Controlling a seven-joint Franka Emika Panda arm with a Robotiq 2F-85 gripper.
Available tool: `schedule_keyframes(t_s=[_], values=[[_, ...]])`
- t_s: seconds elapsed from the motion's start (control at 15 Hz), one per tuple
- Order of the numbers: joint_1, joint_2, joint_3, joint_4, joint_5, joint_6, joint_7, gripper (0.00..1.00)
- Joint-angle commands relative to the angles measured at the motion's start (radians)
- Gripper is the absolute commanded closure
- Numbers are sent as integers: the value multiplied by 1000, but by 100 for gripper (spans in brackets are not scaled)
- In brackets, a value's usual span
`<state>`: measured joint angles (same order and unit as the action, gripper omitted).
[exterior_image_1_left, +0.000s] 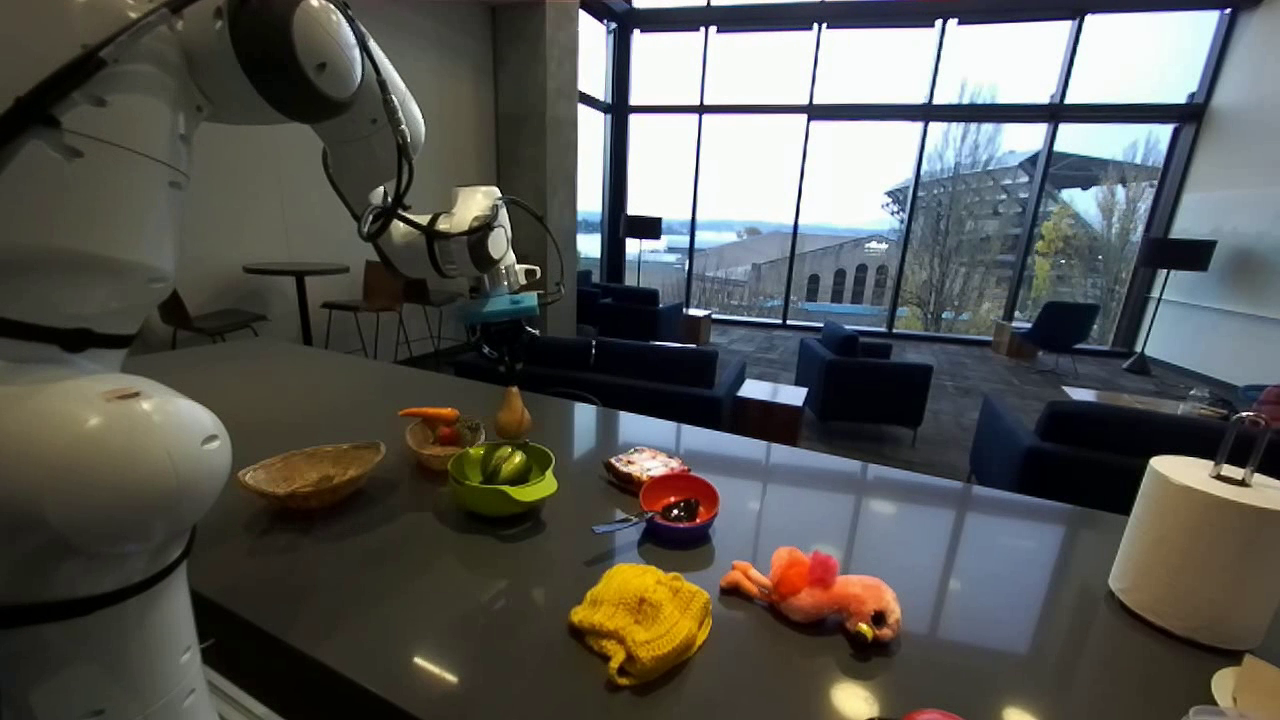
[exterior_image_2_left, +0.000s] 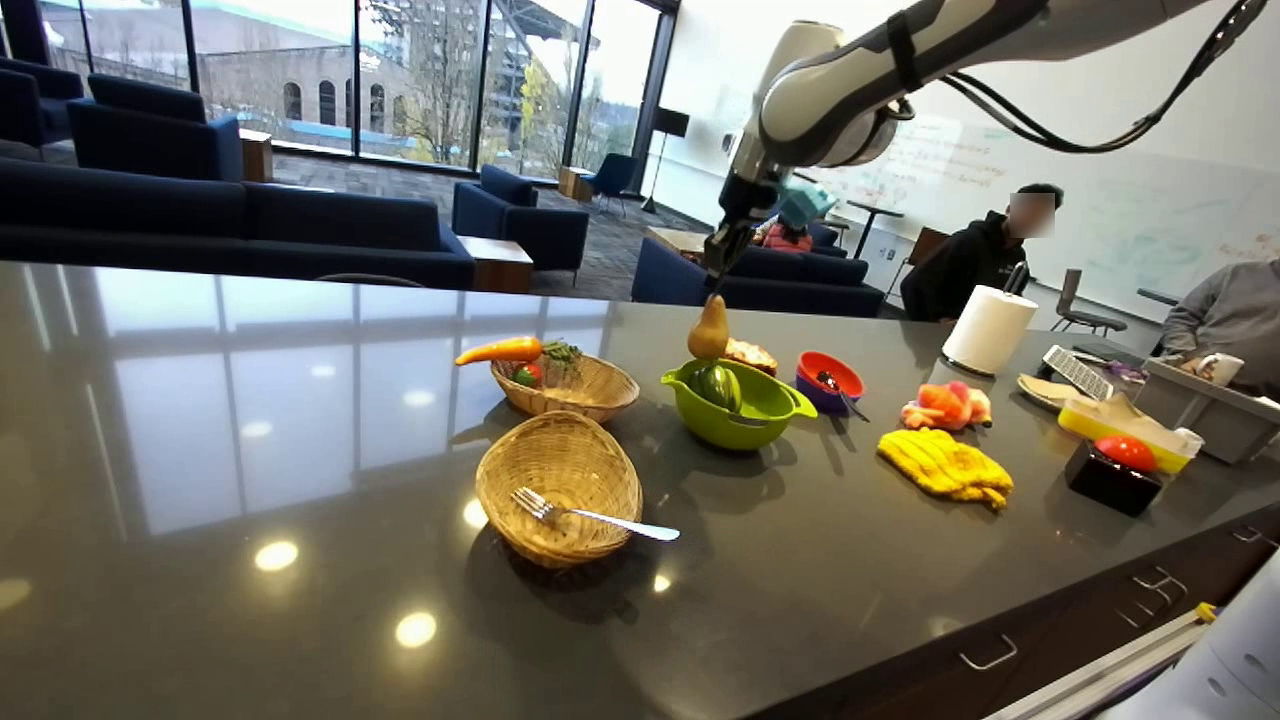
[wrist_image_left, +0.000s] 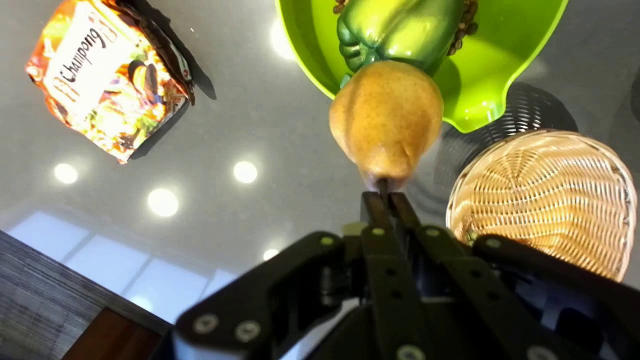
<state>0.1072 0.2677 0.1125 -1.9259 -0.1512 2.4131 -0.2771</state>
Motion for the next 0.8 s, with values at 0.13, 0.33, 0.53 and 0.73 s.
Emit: schedule_keyframes(t_s=[0.13,0.33,0.53,0.73], values=[[-25,-98,-10,-125,11,30,22,98],[-31,-117,-15,-155,17,34,26,98],[-32,-134,-21,-180,15,37,36,98],[-32,-149,-26,-196,11,33,50,98]])
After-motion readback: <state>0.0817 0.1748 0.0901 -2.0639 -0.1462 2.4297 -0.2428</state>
